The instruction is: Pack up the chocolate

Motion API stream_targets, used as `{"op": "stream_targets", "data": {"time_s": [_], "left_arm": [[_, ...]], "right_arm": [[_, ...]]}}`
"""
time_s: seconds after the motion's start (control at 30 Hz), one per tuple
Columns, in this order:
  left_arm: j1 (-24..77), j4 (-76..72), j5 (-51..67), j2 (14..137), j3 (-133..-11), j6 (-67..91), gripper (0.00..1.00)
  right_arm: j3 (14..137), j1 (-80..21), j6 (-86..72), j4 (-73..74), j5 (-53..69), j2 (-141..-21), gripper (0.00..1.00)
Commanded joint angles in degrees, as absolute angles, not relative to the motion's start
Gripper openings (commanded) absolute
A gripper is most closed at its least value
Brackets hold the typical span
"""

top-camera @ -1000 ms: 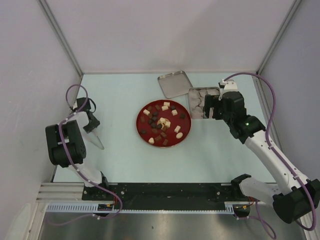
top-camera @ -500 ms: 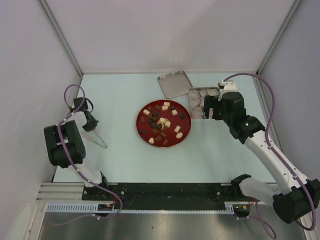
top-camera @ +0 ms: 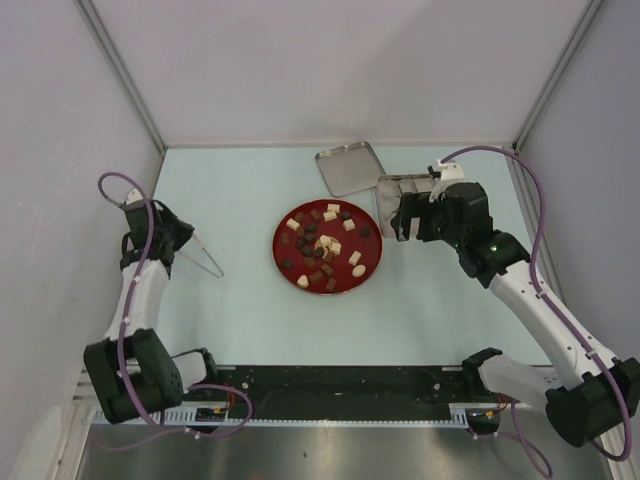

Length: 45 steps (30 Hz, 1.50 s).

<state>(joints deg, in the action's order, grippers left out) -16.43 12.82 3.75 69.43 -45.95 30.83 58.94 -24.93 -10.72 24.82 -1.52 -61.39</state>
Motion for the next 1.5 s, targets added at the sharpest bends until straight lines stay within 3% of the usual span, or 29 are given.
{"op": "stream_targets", "data": {"time_s": [0.0, 0.33, 0.73, 1.13, 1.47], "left_arm": [[-16.44, 3.79, 15.0, 62.68, -42.02, 38.31, 0.0], [-4.25, -11.14, 19.34, 55.46, -39.81, 46.84, 0.0], [12.82, -30.48, 18.02, 65.2, -42.8, 56.68, 0.0], [20.74, -49.9, 17.14, 75.14, -47.28, 65.82, 0.0], [25.66, -59.32, 17.31, 82.79, -51.24, 69.17, 0.0]], "right_arm": [[59.15, -25.31, -13.09, 21.97, 6.14, -61.08, 1.0], [59.15, -25.75, -21.69, 15.48, 18.09, -63.89, 1.0], [53.36, -29.09, -39.45, -8.5, 30.75, -72.85, 1.0], [51.33, -29.27, -51.23, -25.91, 34.19, -79.27, 1.0], [51.33, -27.95, -55.11, -32.25, 36.91, -81.47, 1.0]]}}
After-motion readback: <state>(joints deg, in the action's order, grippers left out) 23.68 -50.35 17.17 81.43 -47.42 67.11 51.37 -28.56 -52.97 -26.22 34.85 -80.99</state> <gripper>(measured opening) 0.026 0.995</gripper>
